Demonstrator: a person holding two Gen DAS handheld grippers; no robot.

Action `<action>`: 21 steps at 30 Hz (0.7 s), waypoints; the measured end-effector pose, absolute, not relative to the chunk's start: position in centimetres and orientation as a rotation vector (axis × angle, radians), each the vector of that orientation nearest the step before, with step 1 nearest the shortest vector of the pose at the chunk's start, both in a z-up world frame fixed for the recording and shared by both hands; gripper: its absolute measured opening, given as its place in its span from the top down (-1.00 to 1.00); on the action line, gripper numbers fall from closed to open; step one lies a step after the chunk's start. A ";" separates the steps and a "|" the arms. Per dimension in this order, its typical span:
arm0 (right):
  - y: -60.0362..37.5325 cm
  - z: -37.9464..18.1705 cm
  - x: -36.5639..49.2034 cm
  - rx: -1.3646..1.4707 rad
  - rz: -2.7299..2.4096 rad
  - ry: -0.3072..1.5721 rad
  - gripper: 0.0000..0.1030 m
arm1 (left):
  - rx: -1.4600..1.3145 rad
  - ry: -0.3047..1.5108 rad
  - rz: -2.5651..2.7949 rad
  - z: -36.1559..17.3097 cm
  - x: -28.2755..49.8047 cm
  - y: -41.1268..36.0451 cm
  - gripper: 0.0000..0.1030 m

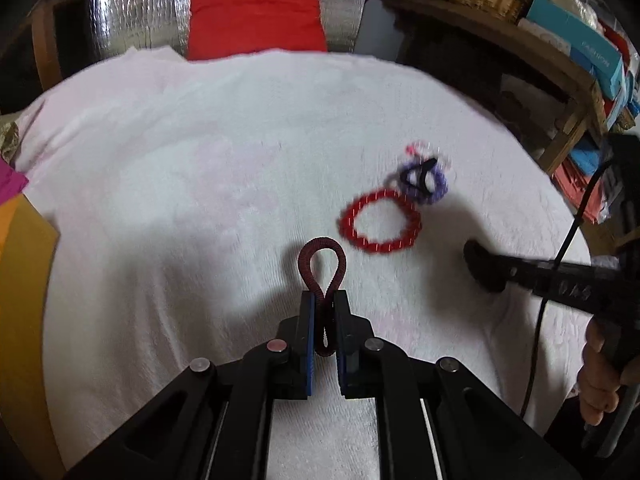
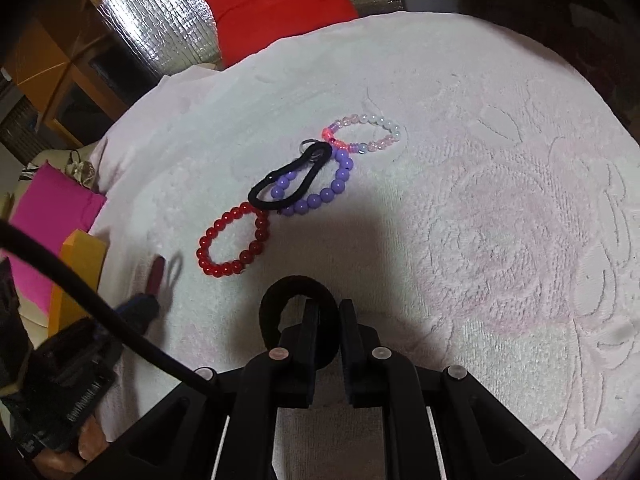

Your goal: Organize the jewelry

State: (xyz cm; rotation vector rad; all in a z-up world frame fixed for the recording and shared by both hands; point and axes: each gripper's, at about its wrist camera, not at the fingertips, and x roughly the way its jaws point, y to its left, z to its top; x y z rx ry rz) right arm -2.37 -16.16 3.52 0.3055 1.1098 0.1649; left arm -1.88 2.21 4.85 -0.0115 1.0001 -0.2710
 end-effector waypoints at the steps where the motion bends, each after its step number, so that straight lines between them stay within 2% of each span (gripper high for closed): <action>1: -16.3 3.5 -2.3 0.312 0.163 1.115 0.76 | -0.018 1.020 -0.272 4.4 -1.8 2.2 0.82; 6: -16.8 3.5 -2.3 0.332 0.167 1.131 0.74 | -0.028 1.038 -0.280 3.8 -1.8 2.4 0.80; 8: -17.0 3.6 -2.4 0.337 0.172 1.137 0.72 | -0.037 1.042 -0.285 3.7 -1.9 2.4 0.68; 11: -17.1 3.8 -2.5 0.329 0.162 1.140 0.65 | -0.026 1.038 -0.291 3.9 -2.1 2.2 0.64; 13: -17.2 3.8 -2.5 0.331 0.162 1.146 0.58 | -0.027 1.037 -0.292 4.0 -2.2 2.3 0.64; 17: -17.6 4.2 -2.8 0.331 0.158 1.139 0.21 | -0.035 1.037 -0.303 4.1 -2.3 2.4 0.64; 21: -17.7 4.2 -3.1 0.306 0.148 1.126 0.18 | -0.028 1.036 -0.308 4.1 -2.5 2.3 0.64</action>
